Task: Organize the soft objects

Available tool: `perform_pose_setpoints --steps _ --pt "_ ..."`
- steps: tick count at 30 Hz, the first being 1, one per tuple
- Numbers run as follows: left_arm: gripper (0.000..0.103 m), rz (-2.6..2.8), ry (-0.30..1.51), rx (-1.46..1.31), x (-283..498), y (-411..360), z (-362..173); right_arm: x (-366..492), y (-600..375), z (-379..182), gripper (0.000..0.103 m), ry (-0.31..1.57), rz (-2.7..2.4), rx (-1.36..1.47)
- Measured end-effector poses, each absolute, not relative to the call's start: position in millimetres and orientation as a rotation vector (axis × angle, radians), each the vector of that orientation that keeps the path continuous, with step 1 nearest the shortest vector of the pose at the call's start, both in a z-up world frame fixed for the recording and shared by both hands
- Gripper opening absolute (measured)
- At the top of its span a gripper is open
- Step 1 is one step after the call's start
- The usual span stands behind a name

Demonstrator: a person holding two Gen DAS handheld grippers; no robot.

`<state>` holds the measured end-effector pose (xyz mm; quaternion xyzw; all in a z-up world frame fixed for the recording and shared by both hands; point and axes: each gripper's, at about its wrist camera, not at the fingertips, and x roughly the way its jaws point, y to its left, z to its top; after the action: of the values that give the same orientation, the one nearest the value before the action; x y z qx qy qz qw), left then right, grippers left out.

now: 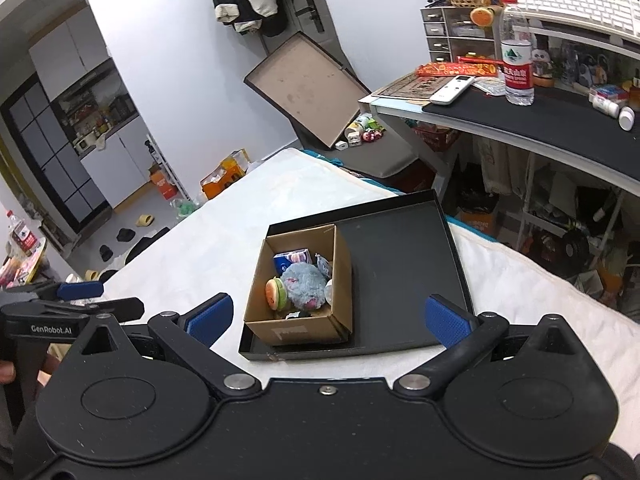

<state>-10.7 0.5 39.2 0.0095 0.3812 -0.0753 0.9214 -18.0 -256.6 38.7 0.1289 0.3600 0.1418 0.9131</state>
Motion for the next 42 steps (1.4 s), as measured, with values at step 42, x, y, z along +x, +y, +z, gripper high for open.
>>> perform_pose_setpoints --steps 42 --pt "0.102 -0.157 0.762 0.005 -43 9 35 -51 -213 46 0.103 0.765 0.346 0.186"
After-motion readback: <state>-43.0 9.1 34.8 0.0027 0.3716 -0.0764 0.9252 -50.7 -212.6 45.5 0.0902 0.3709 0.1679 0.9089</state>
